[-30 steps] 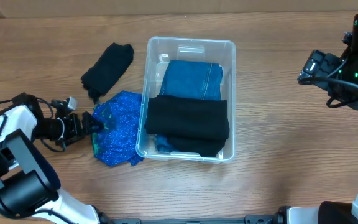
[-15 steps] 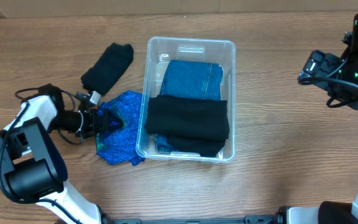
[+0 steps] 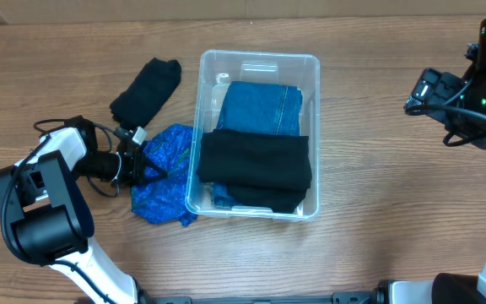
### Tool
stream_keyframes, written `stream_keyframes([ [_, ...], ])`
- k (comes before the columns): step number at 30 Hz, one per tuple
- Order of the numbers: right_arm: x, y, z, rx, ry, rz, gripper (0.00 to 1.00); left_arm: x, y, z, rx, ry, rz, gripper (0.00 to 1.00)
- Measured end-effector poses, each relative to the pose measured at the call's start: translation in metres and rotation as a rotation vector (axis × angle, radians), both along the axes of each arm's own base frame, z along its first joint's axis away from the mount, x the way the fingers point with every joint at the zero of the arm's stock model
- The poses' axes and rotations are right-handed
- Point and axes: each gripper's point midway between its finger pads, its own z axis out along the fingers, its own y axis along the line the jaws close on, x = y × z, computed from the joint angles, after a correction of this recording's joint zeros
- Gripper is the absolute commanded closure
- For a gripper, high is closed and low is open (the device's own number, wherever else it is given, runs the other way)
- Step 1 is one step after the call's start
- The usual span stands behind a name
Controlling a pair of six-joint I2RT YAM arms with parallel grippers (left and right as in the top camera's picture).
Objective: Pack container
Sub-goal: 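Lift the sparkly blue fabric with the left gripper and lower it into the bin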
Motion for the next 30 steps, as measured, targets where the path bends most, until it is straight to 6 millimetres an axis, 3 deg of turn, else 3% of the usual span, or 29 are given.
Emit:
stream_keyframes([
  [5,0.0,0.0,0.0,0.0,0.0,0.0,0.06,-0.012,-0.006,0.014,-0.043,0.024,-0.049,0.96],
  [9,0.0,0.0,0.0,0.0,0.001,0.001,0.06,-0.003,-0.005,0.049,-0.021,-0.046,-0.074,0.96],
  [11,0.0,0.0,0.0,0.0,0.0,0.0,0.06,0.009,-0.003,0.081,0.01,-0.132,-0.087,0.96],
  [14,0.0,0.0,0.0,0.0,0.0,0.0,0.06,0.033,0.002,0.152,0.085,-0.348,-0.099,0.96],
  [16,0.0,0.0,0.0,0.0,0.0,0.0,0.06,0.04,0.001,0.183,0.118,-0.447,-0.109,0.96],
  [17,0.0,0.0,0.0,0.0,0.0,0.0,0.06,0.044,-0.003,0.209,0.142,-0.526,-0.124,0.96],
  [21,0.0,0.0,0.0,0.0,0.001,0.0,0.06,0.053,-0.028,0.268,0.173,-0.714,-0.2,0.96],
  [24,0.0,0.0,0.0,0.0,0.0,0.0,0.06,0.063,-0.056,0.298,0.178,-0.864,-0.292,0.96],
  [30,0.0,0.0,0.0,0.0,0.0,0.0,0.06,0.072,-0.122,0.324,0.179,-1.169,-0.561,0.96],
])
